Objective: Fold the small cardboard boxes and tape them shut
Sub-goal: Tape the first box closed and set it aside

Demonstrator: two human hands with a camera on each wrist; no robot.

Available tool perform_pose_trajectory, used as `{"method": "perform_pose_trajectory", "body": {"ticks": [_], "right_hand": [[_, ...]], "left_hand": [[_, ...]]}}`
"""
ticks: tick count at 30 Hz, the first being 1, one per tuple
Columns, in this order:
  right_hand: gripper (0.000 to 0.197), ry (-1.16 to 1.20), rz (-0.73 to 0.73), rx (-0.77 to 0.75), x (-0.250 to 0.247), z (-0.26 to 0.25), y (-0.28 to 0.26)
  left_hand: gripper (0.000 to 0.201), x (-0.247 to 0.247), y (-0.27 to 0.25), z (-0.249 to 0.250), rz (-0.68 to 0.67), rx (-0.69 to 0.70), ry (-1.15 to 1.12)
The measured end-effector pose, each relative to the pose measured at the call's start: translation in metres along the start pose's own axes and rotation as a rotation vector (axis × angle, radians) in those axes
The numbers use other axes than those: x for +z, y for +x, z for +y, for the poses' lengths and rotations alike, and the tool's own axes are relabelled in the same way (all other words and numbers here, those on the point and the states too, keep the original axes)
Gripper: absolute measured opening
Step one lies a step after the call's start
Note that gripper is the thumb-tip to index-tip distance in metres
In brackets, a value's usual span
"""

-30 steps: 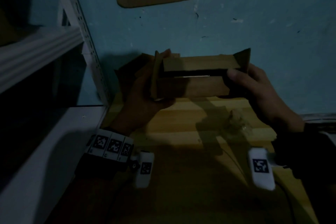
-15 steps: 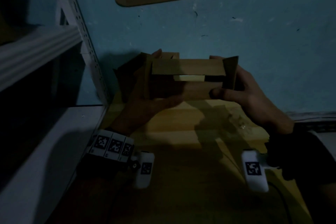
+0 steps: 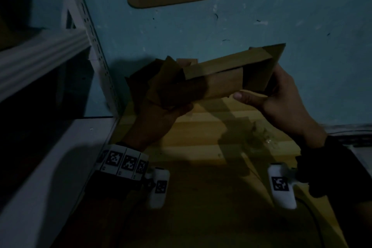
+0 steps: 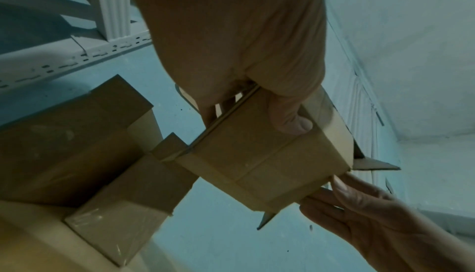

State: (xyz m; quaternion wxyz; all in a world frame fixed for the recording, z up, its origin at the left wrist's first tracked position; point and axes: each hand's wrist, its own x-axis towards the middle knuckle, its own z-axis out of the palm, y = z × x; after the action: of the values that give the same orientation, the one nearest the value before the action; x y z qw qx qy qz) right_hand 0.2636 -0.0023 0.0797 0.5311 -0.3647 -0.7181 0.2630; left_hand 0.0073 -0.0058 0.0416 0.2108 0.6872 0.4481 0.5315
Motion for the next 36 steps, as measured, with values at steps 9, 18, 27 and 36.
{"method": "perform_pose_trajectory", "body": {"ticks": [9, 18, 27, 36], "right_hand": [[0.059, 0.044, 0.123, 0.044, -0.004, 0.006, 0.002], [0.046, 0.11, 0.127, 0.04, -0.003, 0.006, -0.001], [0.037, 0.295, 0.102, 0.139, 0.005, 0.003, -0.003], [0.031, 0.244, 0.022, 0.141, 0.014, 0.01, -0.003]], "left_hand": [[0.063, -0.01, -0.002, 0.014, 0.154, -0.119, -0.305], [0.058, -0.014, 0.002, 0.022, 0.182, -0.097, -0.353], [0.092, -0.006, 0.001, 0.023, 0.194, -0.227, -0.501], [0.085, 0.0, 0.001, 0.012, 0.247, -0.181, -0.326]]}}
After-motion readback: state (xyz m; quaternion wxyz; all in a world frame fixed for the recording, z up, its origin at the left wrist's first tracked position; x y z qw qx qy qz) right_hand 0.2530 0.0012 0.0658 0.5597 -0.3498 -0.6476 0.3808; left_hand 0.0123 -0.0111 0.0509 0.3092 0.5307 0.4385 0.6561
